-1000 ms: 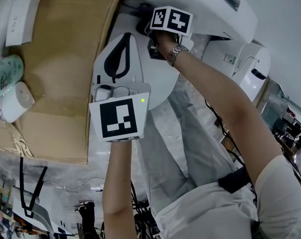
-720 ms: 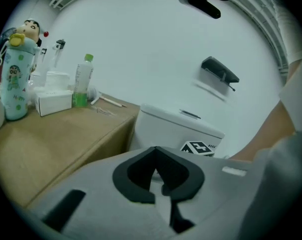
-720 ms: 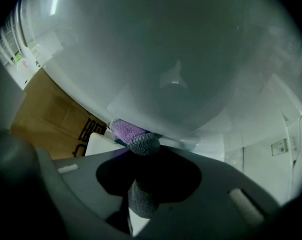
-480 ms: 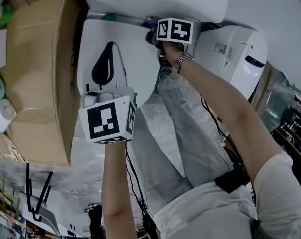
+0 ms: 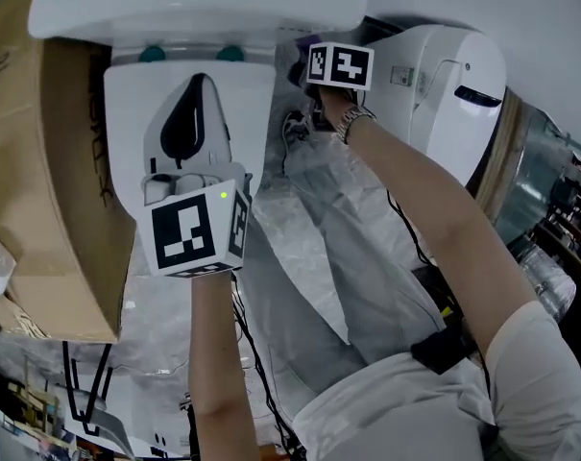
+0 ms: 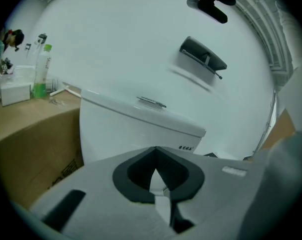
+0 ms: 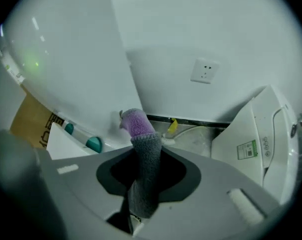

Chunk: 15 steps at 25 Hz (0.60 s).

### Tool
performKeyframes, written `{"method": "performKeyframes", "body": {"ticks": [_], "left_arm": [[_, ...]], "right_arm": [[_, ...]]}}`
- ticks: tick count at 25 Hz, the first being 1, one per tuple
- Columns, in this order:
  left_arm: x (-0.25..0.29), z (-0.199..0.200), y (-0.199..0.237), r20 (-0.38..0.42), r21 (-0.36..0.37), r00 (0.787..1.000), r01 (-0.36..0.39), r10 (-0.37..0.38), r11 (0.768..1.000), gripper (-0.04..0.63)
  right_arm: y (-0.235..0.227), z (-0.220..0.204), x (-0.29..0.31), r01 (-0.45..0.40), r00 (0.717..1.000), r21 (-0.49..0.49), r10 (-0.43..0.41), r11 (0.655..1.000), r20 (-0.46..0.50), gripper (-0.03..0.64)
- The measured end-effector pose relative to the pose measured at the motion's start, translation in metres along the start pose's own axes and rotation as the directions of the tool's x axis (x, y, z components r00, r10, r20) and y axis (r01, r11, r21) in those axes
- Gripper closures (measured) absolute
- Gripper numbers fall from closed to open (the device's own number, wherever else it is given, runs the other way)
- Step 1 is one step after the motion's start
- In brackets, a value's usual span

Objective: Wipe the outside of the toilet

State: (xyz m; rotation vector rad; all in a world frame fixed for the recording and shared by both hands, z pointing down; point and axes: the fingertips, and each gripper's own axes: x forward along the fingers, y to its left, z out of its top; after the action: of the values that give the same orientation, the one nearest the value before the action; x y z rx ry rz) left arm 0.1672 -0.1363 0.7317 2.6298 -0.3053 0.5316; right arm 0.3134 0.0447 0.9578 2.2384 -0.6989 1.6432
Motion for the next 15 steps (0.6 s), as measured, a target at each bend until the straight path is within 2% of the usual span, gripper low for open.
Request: {"method": "performKeyframes", "body": {"ticks": [3, 9, 15], "left_arm": [[0.021, -0.005, -0.016, -0.007, -0.015, 1.000, 0.007, -0.007, 1.000, 0.591], [0.041, -0.020, -0.050, -0.048, -0.016, 0.999, 0.024, -0.025, 1.000, 0.591], [0.047, -0.035, -0.080, -0.093, 0.006, 0.996, 0.020, -0.019, 1.000, 0.591]], "right_arm": [[-0.028, -0.001, 0.005, -0.018, 1.000, 0.012, 0.018, 1.000, -0.006, 0.517], [-0.048, 0.003, 0.023, -0.162, 0.987, 0.041, 0.162, 0.986, 0.011, 0.517], [-0.033, 0.025, 0.049, -0.325, 0.946, 0.094, 0.321, 0.941, 0.056, 0.517]]}}
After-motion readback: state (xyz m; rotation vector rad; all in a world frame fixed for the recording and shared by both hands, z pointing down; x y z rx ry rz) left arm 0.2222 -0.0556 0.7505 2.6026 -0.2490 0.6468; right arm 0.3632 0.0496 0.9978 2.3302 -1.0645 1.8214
